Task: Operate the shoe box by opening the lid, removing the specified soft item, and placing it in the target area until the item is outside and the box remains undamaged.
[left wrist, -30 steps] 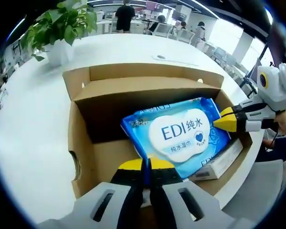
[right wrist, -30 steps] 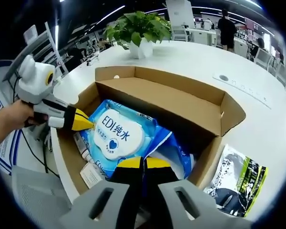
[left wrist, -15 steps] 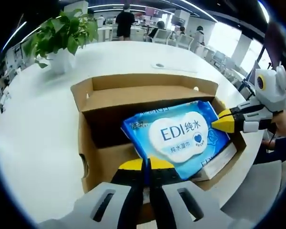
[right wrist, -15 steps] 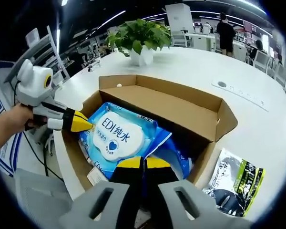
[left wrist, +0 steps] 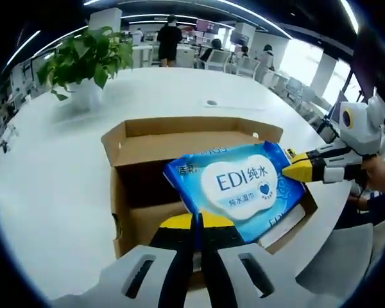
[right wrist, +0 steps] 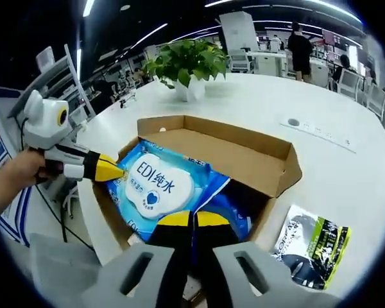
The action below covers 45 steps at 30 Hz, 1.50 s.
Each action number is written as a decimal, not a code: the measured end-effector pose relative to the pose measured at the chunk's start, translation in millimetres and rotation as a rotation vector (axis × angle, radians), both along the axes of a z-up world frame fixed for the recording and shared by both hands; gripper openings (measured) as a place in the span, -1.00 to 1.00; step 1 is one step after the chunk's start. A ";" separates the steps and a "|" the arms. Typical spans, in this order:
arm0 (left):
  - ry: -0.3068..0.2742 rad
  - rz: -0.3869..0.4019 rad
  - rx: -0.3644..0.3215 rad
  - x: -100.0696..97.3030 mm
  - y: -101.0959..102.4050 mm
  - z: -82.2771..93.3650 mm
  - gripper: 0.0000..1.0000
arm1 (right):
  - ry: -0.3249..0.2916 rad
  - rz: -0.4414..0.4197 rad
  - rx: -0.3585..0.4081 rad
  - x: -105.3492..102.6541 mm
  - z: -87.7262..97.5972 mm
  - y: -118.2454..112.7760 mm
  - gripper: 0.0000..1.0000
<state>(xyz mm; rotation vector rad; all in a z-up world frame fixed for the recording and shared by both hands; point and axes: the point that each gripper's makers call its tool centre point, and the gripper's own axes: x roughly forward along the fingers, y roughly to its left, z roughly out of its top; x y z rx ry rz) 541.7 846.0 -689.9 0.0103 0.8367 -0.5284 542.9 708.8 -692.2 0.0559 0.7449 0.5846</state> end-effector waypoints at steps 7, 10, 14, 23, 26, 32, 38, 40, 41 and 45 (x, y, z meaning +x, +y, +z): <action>-0.033 -0.013 -0.014 0.7 -12.8 17.7 -1.00 | -0.016 -0.027 0.021 -2.9 13.4 -13.6 -1.00; -0.045 -0.011 -0.017 1.5 -19.1 23.4 -1.00 | -0.022 -0.032 0.026 -5.3 19.2 -19.7 -1.00; -0.055 -0.021 -0.021 1.5 -30.3 28.1 -1.00 | -0.029 -0.045 0.028 -7.8 25.3 -30.4 -1.00; -0.049 -0.056 -0.043 -1.6 -56.2 31.3 -1.00 | -0.038 -0.079 0.019 -12.4 32.8 -55.3 -1.00; -0.048 -0.065 -0.047 -0.9 -63.0 31.1 -1.00 | -0.034 -0.099 0.022 -13.7 33.7 -65.1 -1.00; -0.036 -0.074 -0.080 -1.1 -78.5 30.7 -1.00 | -0.020 -0.124 0.020 -18.4 33.7 -82.5 -1.00; -0.042 -0.101 -0.093 -0.7 -98.8 32.3 -1.00 | -0.017 -0.149 0.016 -21.8 34.2 -100.3 -1.00; -0.043 -0.108 -0.097 -0.9 -105.4 32.5 -1.00 | -0.014 -0.160 0.015 -22.5 34.3 -106.5 -1.00; -0.044 -0.110 -0.098 -1.1 -108.0 32.7 -1.00 | -0.014 -0.164 0.015 -22.9 34.6 -108.8 -1.00; -0.047 -0.122 -0.103 -3.5 -120.0 33.3 -1.00 | -0.017 -0.183 0.014 -23.4 36.2 -120.3 -1.00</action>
